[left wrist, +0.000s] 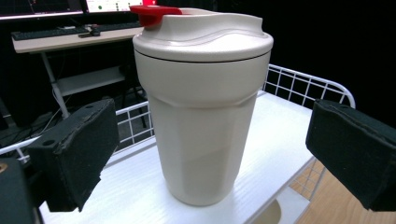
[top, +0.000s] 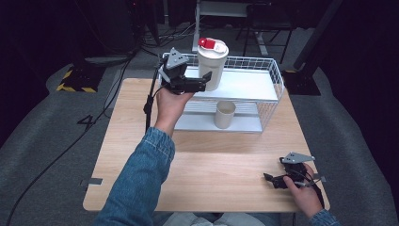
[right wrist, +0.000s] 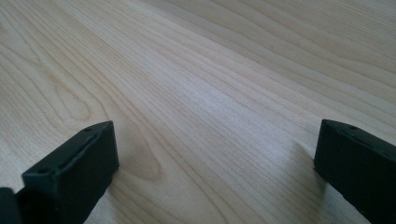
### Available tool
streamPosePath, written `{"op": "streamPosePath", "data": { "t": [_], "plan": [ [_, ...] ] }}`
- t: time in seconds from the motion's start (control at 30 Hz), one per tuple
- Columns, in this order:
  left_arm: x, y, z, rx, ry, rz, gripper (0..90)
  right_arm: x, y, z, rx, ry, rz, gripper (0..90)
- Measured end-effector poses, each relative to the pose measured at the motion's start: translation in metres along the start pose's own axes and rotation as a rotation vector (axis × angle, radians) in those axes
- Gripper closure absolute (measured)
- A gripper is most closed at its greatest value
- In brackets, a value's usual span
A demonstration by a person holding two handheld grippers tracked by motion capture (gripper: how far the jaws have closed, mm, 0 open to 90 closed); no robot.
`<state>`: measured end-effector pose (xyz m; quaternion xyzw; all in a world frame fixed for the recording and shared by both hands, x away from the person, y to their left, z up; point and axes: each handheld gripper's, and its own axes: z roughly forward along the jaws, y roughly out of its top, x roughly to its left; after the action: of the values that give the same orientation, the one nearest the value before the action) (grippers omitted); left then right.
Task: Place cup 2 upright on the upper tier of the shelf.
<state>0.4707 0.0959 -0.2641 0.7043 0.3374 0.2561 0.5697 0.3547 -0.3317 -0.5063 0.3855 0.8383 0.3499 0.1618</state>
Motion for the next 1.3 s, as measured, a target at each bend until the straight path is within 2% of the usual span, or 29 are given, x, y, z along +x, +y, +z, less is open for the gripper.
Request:
{"op": "streamPosePath", "data": {
  "t": [0.27, 0.5, 0.6, 0.7, 0.8, 1.17, 1.3],
  "plan": [
    [-0.004, -0.005, -0.028, -0.007, -0.013, 0.005, 3.6, 0.000, 0.000, 0.000, 0.001, 0.000, -0.001, 0.0],
    [-0.013, -0.013, -0.053, 0.027, -0.034, 0.049, 4.3, 0.000, 0.000, 0.000, 0.003, 0.000, -0.001, 0.0],
    [-0.015, -0.018, -0.061, 0.036, -0.043, 0.045, 4.4, 0.000, 0.000, 0.000, 0.003, 0.001, -0.002, 0.0],
    [-0.015, -0.027, -0.073, 0.039, -0.051, 0.043, 4.6, -0.001, 0.001, 0.001, 0.002, 0.004, -0.005, 0.0],
    [-0.016, -0.037, -0.082, 0.065, -0.034, 0.088, 5.2, -0.001, 0.002, 0.002, 0.002, 0.006, -0.007, 0.0],
    [-0.013, -0.075, -0.114, 0.121, -0.012, 0.100, 6.2, -0.001, 0.002, 0.002, 0.002, 0.006, -0.008, 0.0],
    [-0.013, -0.091, -0.127, 0.130, -0.008, 0.092, 6.2, -0.001, 0.002, 0.002, 0.002, 0.007, -0.008, 0.0]
  ]
}}
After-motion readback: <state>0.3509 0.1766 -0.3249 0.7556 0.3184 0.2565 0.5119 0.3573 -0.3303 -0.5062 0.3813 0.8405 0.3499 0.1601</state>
